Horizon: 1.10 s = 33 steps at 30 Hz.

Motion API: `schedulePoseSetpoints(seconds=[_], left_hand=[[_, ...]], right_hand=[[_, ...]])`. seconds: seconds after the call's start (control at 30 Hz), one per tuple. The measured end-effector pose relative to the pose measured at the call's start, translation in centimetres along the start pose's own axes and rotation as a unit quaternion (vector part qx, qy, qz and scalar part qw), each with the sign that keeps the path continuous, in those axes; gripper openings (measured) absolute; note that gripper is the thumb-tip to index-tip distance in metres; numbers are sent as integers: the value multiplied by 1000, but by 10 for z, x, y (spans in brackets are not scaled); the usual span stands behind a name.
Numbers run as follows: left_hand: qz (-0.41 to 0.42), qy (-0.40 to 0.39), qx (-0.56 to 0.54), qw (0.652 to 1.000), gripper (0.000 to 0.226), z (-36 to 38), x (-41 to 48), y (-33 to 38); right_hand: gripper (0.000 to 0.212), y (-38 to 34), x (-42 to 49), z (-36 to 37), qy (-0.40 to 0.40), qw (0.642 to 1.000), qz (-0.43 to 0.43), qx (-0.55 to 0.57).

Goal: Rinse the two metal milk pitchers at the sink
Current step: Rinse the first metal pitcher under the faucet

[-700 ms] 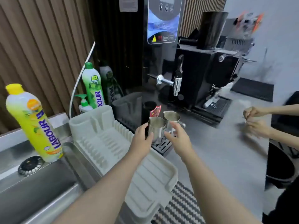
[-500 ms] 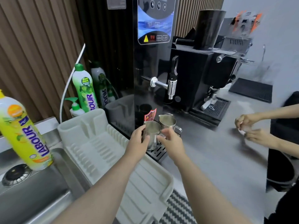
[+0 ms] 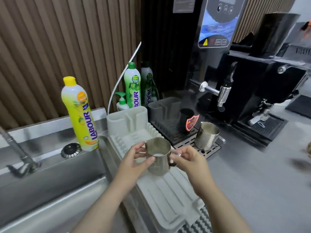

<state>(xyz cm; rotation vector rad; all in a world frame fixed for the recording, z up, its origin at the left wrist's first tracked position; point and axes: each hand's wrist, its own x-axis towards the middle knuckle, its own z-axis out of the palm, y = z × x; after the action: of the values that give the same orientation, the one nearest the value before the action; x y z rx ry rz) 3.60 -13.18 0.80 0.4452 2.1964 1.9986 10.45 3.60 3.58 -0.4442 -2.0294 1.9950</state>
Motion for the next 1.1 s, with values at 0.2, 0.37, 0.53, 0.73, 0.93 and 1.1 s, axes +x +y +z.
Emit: schedulePoseSetpoints(seconds=[0.2, 0.37, 0.53, 0.73, 0.93, 1.1], left_hand=[[-19, 91, -32, 995, 57, -116, -94, -13], [-44, 171, -5, 984, 60, -191, -159, -27], [-93, 173, -51, 979, 37, -265, -169, -33], [-152, 329, 37, 931, 14, -330, -74, -53], [-179, 249, 163, 938, 32, -332, -14, -74], [-178, 312, 110, 927, 15, -330, -4, -95]], right_hand=[[19, 14, -50, 112, -182, 979, 67, 69], [27, 34, -82, 193, -271, 956, 104, 36], [25, 28, -99, 247, -283, 953, 104, 35], [32, 18, -100, 276, -271, 952, 121, 68], [38, 17, -103, 289, -241, 962, 111, 69], [39, 21, -103, 294, -218, 969, 96, 62]])
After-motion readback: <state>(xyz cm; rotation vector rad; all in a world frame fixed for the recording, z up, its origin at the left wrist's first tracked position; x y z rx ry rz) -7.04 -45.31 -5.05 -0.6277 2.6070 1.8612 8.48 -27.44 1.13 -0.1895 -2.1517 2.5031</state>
